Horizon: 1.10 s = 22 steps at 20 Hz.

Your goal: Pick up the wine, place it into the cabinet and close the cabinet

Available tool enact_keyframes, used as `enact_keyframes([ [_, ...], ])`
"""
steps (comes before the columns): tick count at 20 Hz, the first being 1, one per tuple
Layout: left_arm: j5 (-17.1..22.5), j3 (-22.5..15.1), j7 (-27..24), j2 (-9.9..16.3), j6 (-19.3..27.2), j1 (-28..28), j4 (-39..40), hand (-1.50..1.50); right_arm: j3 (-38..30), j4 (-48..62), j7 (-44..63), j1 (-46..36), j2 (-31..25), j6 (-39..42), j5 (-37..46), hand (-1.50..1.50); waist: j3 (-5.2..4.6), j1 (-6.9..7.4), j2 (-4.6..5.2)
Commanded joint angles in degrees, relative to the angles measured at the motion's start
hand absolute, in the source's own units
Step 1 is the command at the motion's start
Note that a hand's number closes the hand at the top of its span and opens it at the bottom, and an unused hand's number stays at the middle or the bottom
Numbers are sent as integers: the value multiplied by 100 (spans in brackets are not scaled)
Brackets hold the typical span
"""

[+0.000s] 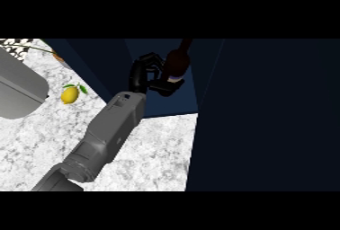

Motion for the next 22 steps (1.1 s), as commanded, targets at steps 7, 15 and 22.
enact_keyframes([
  [7, -178, 94, -312, 249, 431, -443, 642, -150, 32, -672, -33, 339, -69, 241, -453, -150, 2, -128, 72],
  [15, -336, 49, -365, 474, 734, -629, 962, -150, 202, -623, -288, 579, -85, 375, -343, -150, -2, -195, 79],
  [22, -235, 184, -467, 495, 266, -812, 836, -150, 44, -591, -435, 606, -127, 495, -426, -150, -5, -142, 80],
])
